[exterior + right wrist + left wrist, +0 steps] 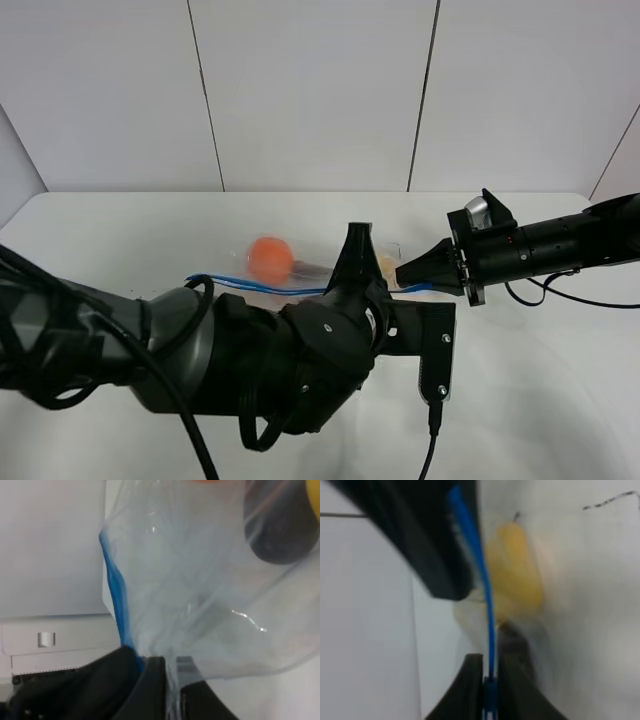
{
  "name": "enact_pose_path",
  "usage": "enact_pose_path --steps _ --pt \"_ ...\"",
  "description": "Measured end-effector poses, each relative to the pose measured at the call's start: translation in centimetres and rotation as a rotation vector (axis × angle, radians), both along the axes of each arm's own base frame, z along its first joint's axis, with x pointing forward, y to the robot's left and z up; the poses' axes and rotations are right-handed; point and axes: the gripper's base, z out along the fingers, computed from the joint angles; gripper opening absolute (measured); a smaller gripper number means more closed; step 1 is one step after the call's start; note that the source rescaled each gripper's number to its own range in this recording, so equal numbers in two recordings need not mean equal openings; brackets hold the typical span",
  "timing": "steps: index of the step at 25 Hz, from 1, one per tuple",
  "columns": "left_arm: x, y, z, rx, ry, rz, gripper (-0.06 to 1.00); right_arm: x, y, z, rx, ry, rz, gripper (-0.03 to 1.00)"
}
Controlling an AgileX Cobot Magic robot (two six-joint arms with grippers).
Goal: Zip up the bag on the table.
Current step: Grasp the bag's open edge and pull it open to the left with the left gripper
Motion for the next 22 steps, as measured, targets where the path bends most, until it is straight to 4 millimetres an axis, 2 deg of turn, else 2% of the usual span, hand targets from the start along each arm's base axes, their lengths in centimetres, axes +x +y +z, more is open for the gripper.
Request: enact_pose_path --steps 4,9,17,22 --pt "-0.3 1.1 -0.1 0.023 -0.001 0.009 0.00 -0.1 0.1 0.1 0.008 0.002 0.013 0.00" --pt "-0.9 4.2 -1.8 0.115 0.022 0.038 0.00 -0.2 0.2 0.0 0.000 0.002 0.026 0.00" --pt "0.0 7.3 -0.5 0.098 0.017 0.117 0.00 -0.2 0.3 0.0 0.000 0.002 0.027 0.00" --pt "0.7 8.8 -0.8 0.114 0.026 0.171 0.00 -0.2 0.3 0.0 0.002 0.002 0.025 0.00"
